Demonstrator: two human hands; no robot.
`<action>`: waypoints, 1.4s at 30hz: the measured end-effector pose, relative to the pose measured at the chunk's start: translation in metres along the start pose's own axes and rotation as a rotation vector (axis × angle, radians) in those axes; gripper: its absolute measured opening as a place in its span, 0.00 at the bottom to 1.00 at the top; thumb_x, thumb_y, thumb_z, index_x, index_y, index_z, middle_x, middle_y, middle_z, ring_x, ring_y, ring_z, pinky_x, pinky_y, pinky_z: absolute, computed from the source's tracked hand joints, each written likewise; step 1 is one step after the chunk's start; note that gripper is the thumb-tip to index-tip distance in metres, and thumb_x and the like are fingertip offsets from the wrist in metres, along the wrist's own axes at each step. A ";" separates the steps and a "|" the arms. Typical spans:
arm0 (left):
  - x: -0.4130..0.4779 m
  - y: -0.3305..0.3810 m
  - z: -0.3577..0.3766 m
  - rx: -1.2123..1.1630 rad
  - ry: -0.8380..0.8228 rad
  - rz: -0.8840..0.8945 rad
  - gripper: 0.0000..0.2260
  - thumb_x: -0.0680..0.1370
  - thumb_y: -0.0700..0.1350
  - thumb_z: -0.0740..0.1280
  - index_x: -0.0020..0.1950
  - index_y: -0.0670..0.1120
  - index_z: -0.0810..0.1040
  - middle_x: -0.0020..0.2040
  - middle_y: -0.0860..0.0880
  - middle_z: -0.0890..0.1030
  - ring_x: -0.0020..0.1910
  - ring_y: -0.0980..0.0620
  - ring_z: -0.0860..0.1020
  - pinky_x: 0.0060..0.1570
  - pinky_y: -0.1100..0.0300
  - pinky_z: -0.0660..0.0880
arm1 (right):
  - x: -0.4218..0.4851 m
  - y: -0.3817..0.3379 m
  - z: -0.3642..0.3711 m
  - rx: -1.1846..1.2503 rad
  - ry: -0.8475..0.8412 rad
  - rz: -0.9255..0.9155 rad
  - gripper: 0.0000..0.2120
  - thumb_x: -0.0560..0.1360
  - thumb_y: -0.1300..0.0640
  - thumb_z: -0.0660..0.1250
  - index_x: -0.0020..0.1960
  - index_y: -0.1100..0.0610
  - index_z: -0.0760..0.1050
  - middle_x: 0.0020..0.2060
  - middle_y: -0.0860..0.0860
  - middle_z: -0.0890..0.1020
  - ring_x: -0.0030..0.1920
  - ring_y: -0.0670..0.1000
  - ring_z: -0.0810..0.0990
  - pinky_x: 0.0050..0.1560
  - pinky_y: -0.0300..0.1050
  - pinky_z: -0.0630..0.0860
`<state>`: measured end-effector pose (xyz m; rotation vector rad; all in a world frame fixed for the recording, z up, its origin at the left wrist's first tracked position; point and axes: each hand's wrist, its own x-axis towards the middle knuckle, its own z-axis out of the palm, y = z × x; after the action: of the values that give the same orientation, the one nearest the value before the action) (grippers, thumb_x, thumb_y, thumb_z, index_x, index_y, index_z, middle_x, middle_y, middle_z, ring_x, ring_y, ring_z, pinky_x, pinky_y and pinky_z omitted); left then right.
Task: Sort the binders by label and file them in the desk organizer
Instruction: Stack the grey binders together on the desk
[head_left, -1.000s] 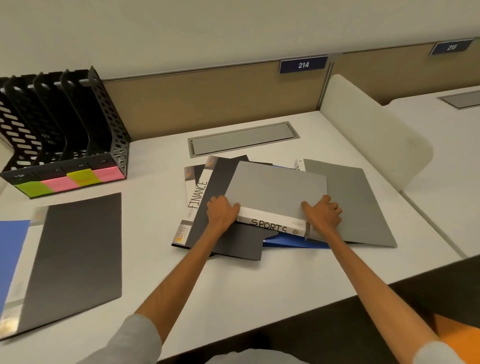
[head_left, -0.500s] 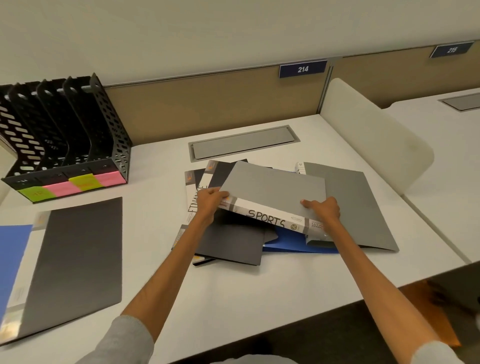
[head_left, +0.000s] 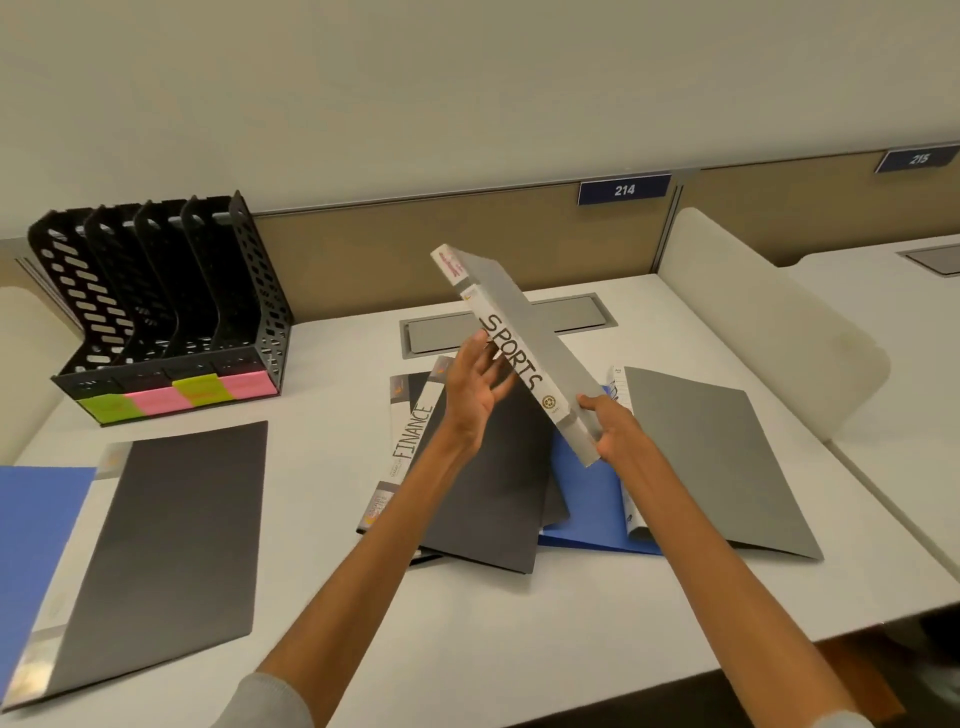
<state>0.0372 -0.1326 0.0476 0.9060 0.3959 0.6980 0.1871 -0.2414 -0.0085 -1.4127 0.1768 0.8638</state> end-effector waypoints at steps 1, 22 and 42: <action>-0.003 -0.004 0.004 0.083 -0.038 0.003 0.24 0.75 0.50 0.68 0.70 0.46 0.70 0.62 0.45 0.80 0.62 0.47 0.79 0.58 0.51 0.78 | -0.002 0.000 0.007 0.013 -0.007 0.007 0.21 0.77 0.62 0.67 0.69 0.60 0.70 0.62 0.60 0.77 0.58 0.58 0.77 0.53 0.53 0.75; -0.001 0.009 -0.004 0.449 0.086 0.235 0.35 0.71 0.32 0.73 0.74 0.47 0.65 0.55 0.57 0.82 0.52 0.56 0.83 0.45 0.58 0.82 | 0.004 0.003 0.023 -0.271 -0.308 -0.065 0.37 0.65 0.41 0.76 0.69 0.54 0.69 0.60 0.56 0.78 0.62 0.59 0.75 0.59 0.57 0.76; -0.007 0.045 -0.015 0.566 0.087 0.217 0.31 0.72 0.34 0.73 0.73 0.46 0.69 0.59 0.52 0.81 0.52 0.52 0.83 0.47 0.57 0.82 | 0.019 0.012 0.029 -0.494 -0.279 -0.182 0.36 0.68 0.37 0.71 0.67 0.57 0.66 0.68 0.55 0.70 0.67 0.58 0.68 0.64 0.63 0.68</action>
<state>0.0061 -0.1101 0.0766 1.4724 0.5942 0.8435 0.1819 -0.2085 -0.0230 -1.7098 -0.3983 0.9805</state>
